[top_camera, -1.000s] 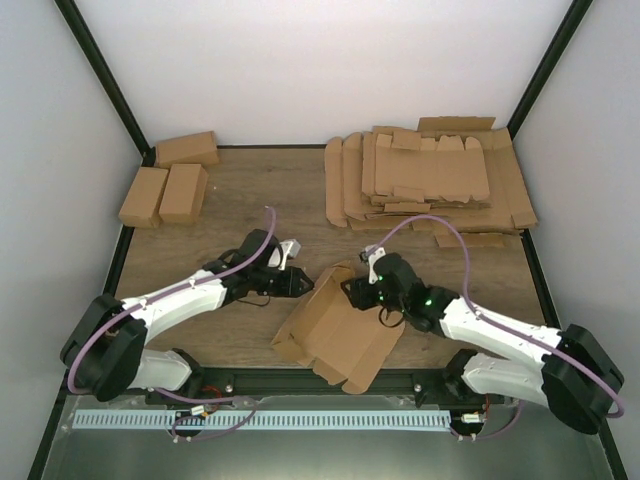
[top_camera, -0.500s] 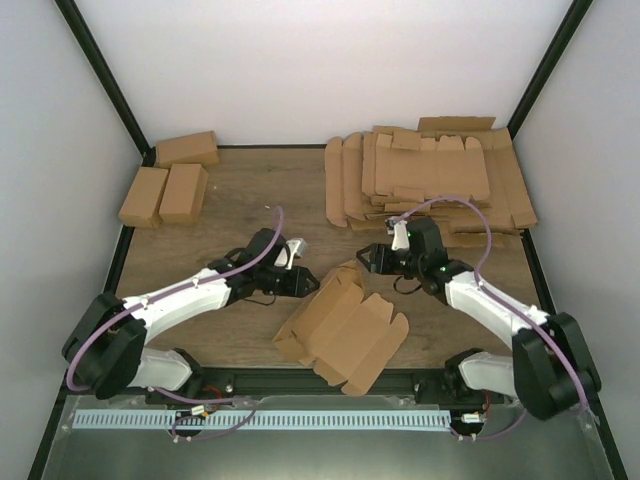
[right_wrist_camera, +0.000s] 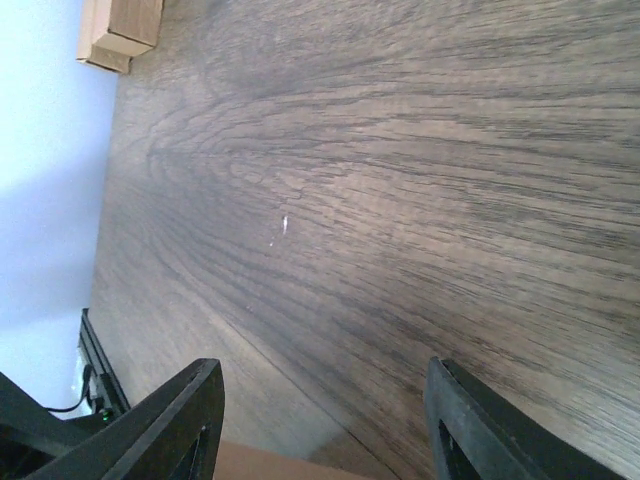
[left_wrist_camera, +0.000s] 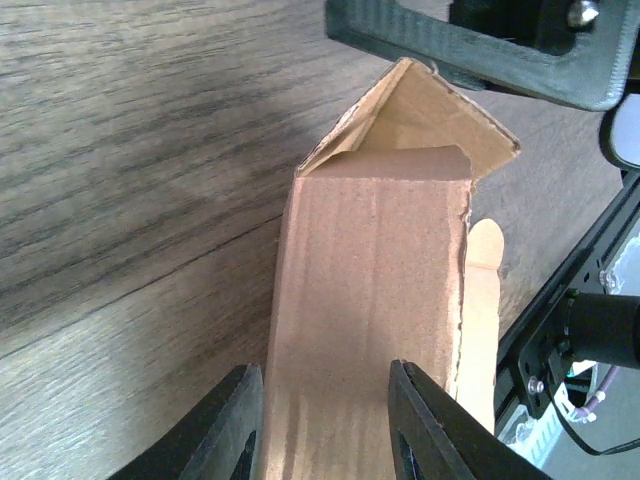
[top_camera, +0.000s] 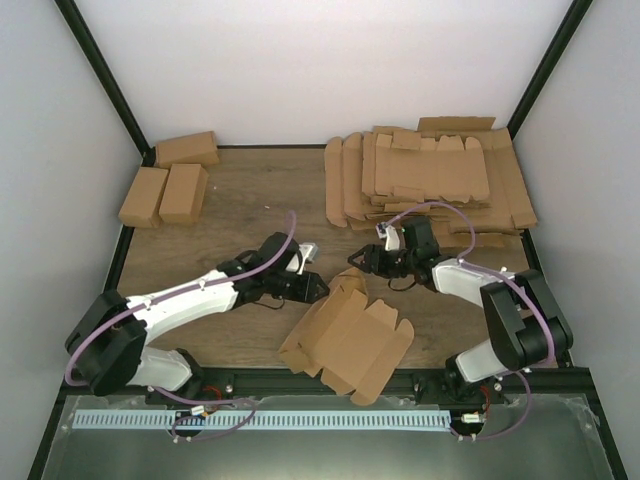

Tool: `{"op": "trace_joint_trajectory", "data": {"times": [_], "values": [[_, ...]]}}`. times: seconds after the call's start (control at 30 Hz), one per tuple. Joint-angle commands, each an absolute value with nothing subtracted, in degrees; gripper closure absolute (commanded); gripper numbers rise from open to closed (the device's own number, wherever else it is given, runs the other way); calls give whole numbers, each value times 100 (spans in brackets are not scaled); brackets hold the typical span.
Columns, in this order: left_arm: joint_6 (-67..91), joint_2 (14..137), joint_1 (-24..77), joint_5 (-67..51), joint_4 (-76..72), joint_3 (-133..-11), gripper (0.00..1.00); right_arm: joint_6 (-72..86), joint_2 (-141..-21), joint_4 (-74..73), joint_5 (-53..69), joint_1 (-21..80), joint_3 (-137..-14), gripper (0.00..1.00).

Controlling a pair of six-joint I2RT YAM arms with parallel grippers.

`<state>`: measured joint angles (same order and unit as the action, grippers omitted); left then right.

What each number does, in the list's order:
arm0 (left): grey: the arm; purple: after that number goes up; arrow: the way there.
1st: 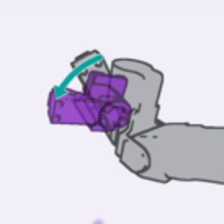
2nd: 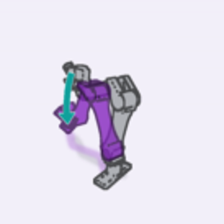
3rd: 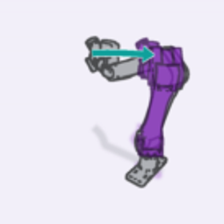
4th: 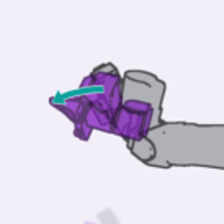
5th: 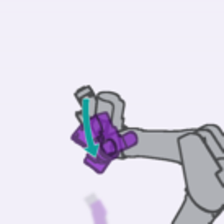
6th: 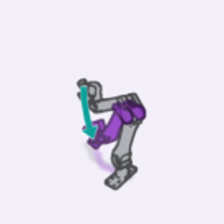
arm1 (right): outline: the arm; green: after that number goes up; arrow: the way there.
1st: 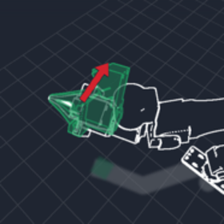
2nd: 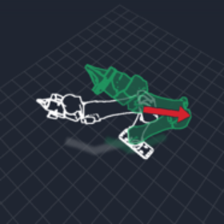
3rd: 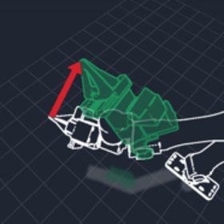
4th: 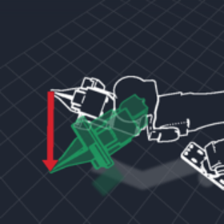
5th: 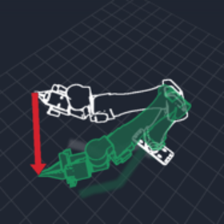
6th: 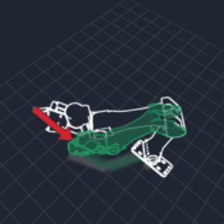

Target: Fold the paper box

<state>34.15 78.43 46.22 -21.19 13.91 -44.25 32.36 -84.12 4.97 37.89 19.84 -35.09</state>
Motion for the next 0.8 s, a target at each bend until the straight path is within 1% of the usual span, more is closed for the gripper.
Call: {"op": "trace_joint_trajectory", "data": {"times": [0.0,0.2,0.37,0.57,0.77], "values": [[3492,7875,4853,-1866,1522,-4702,63,3396,-8525,800,4248,1934,-3621,43],[3605,7973,5177,-1743,1506,-4789,63,3514,-8241,819,4367,1937,-3242,44],[3678,8074,5376,-1673,1451,-4832,63,3680,-7675,762,4325,1938,-2787,47],[3700,8147,5532,-1572,1489,-4931,63,3891,-7065,734,4272,1939,-2296,47],[3705,8183,5641,-1503,1527,-4975,62,3874,-6875,696,4266,1936,-2141,48]]}}
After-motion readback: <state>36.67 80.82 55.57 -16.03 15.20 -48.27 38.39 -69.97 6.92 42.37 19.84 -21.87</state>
